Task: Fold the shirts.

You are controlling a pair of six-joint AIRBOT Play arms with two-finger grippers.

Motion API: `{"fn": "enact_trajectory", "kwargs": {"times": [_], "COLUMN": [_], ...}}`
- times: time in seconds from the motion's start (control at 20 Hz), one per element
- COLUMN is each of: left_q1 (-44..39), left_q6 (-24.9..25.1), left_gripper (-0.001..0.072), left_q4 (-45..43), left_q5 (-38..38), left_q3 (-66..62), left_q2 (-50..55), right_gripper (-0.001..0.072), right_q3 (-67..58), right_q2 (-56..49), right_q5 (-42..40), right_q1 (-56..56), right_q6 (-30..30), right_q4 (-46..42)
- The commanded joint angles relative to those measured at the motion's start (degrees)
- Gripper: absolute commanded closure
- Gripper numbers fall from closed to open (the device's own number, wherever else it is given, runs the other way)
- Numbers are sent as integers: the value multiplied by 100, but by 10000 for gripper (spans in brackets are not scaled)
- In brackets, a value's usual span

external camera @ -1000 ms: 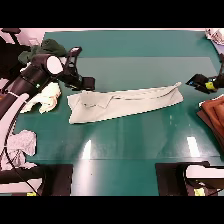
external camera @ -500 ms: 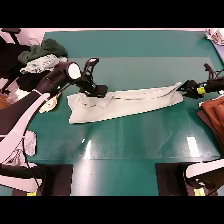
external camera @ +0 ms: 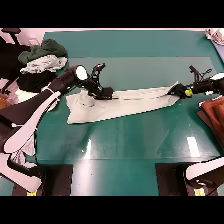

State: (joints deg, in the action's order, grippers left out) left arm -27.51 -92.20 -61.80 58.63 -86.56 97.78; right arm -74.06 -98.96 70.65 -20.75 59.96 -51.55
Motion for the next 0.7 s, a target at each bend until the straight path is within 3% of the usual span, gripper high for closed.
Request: {"fn": "enact_trajectory", "kwargs": {"times": [0.0, 0.05, 0.1, 0.15, 0.55, 0.65], "left_q1": [-4, -13, -13, -13, -15, -87], "left_q6": [118, 120, 168, 232, 227, 232], "left_gripper": [358, 370, 545, 564, 581, 593], "left_q4": [96, 90, 101, 103, 103, 76], "left_q5": [-7, -11, -2, -9, 13, 11], "left_q3": [-9, -9, -9, -9, 157, 262], "left_q2": [201, 260, 315, 361, 431, 431], "right_gripper": [603, 688, 689, 689, 691, 690], "right_q3": [269, 356, 444, 553, 876, 879], "right_q2": [306, 531, 793, 1119, 3528, 3991], "right_q5": [68, 118, 205, 310, 254, 142], "right_q1": [289, 372, 485, 616, 1578, 1797], "right_q6": [15, 118, 229, 472, 2291, 2651], "right_q4": [-50, -44, -48, -48, -11, 485]}}
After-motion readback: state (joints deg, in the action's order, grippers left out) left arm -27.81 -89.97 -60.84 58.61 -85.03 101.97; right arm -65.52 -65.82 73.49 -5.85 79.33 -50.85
